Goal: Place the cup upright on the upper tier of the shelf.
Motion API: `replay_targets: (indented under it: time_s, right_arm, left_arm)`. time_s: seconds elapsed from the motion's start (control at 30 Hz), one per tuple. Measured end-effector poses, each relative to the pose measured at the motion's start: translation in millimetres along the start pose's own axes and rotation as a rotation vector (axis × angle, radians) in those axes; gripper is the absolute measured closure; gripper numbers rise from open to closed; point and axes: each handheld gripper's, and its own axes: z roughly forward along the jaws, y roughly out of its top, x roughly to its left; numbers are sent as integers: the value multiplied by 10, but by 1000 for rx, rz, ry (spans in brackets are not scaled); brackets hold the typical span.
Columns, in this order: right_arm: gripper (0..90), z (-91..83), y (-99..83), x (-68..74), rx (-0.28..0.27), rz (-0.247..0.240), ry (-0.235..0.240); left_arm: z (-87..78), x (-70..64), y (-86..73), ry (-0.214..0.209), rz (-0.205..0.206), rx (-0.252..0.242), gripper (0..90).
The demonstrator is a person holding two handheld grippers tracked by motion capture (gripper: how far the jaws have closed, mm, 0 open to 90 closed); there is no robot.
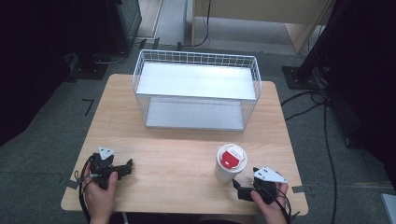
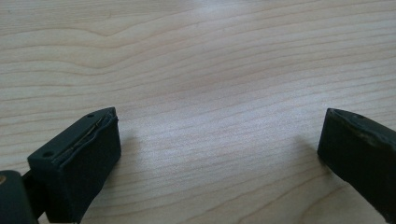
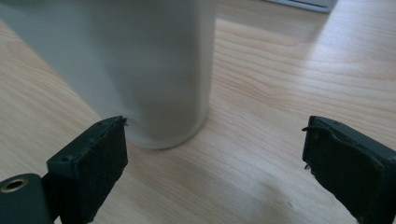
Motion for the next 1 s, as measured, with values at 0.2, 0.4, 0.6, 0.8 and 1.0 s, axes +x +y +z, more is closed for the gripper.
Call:
replay_targets:
  time_s: [0.2, 0.4, 0.6, 0.8, 1.0]
  right_arm:
    - [64, -11, 41, 69, -29, 5, 45]
    - [64, 23, 105, 160, -55, 8, 70]
    - [83, 59, 169, 229, -93, 16, 89]
    - [124, 61, 222, 287, -177, 36, 103]
    - [90, 96, 242, 296, -200, 48, 110]
  left_arm:
    - [0, 0, 0, 0, 0, 0, 0]
    - [0, 0, 0, 0, 0, 0, 0]
    - [0, 0, 0, 0, 0, 0, 0]
    - [0, 0, 0, 0, 0, 0, 0]
    - [0, 0, 0, 0, 0, 0, 0]
